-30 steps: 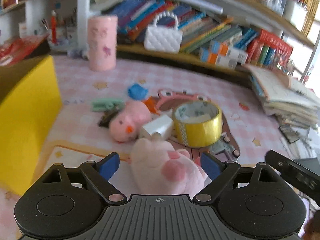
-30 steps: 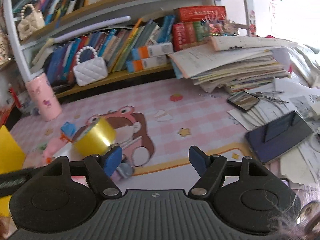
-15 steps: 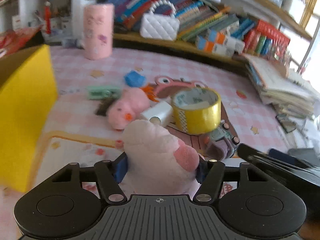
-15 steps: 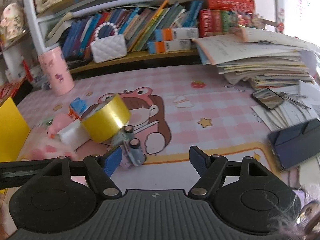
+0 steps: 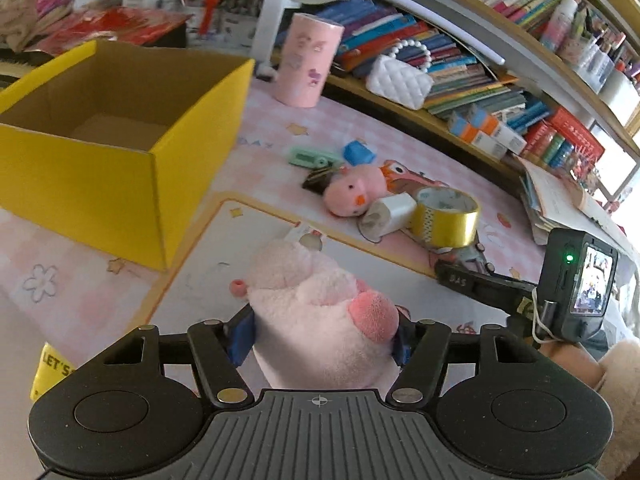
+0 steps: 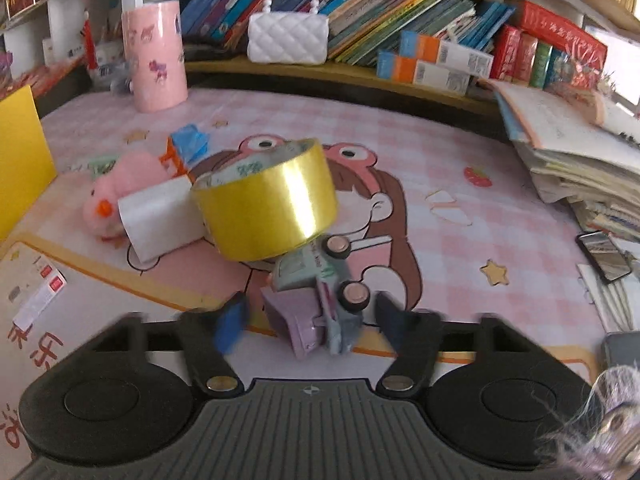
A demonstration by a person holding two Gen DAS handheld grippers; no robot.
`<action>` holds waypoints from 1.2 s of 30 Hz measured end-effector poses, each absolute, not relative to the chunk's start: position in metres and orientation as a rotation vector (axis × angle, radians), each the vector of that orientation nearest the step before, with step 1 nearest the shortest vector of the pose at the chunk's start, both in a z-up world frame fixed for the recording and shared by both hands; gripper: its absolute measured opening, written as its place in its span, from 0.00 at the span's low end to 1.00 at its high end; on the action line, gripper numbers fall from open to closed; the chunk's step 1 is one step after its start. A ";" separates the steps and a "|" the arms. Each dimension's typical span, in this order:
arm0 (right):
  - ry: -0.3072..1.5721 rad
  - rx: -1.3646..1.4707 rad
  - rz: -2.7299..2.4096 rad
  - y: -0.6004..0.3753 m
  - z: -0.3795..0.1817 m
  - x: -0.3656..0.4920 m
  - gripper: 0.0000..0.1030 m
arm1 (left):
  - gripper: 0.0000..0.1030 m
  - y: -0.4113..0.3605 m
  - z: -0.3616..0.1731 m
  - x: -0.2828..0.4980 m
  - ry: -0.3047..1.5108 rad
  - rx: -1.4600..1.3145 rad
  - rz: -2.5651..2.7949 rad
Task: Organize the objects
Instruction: 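Grasp the pink plush pig with left tool while right tool grasps the toy car, then carry the plush pig and toy car with both tools into the yellow box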
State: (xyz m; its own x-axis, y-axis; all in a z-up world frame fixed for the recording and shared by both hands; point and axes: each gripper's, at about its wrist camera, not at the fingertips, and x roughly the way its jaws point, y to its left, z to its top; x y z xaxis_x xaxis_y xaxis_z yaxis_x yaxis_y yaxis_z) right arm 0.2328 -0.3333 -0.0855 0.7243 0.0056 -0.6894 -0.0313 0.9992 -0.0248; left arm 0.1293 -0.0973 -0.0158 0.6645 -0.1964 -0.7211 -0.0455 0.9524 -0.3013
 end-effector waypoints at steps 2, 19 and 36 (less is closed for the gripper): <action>0.761 -0.044 0.009 -0.332 -0.085 0.230 0.43 | 0.62 -0.094 -0.015 0.125 0.830 -0.308 -0.082; 0.726 0.085 0.049 -0.286 -0.036 0.136 0.43 | 0.62 -0.053 -0.019 0.110 0.786 -0.388 -0.205; 0.733 0.016 0.209 -0.138 -0.014 0.054 0.43 | 0.62 0.068 -0.019 0.060 0.732 -0.489 -0.188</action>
State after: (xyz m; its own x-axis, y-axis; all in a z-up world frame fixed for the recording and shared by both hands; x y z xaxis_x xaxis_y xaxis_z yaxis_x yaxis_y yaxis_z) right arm 0.0537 -0.1383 -0.0138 0.7233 0.1947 -0.6625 -0.1835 0.9791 0.0875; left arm 0.0601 0.0683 -0.0189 0.7329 -0.3308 -0.5945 -0.0035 0.8720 -0.4895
